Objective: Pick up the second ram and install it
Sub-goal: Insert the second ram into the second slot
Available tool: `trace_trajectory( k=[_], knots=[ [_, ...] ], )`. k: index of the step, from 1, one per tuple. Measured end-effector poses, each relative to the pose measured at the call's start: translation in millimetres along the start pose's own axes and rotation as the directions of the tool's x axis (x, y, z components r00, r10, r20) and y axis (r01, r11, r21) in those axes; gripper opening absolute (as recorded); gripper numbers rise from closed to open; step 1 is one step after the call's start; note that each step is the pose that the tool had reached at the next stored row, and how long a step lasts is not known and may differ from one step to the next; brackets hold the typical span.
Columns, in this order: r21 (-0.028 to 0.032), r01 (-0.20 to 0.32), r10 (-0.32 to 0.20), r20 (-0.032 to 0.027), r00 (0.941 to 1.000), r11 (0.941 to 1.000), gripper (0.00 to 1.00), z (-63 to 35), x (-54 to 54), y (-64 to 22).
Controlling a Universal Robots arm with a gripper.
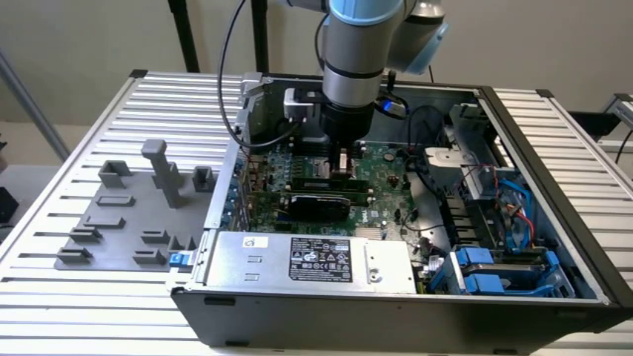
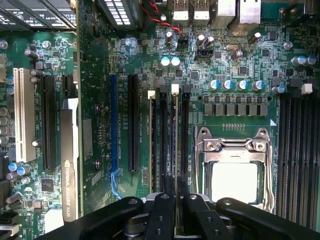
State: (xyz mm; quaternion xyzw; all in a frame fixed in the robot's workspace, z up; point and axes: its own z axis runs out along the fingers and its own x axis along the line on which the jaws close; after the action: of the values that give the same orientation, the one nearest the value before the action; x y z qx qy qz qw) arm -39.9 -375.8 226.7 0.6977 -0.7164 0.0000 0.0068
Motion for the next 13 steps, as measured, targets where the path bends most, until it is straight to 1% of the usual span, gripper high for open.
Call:
trace_trajectory(
  k=[11,13],
  knots=[
    [0.0002,0.000,0.000,-0.0020,1.0000,1.0000,0.13,3.4,0.0,1.8],
    [-0.0001,0.000,0.000,-0.0025,1.0000,1.0000,0.15,3.5,0.1,1.9]
  ],
)
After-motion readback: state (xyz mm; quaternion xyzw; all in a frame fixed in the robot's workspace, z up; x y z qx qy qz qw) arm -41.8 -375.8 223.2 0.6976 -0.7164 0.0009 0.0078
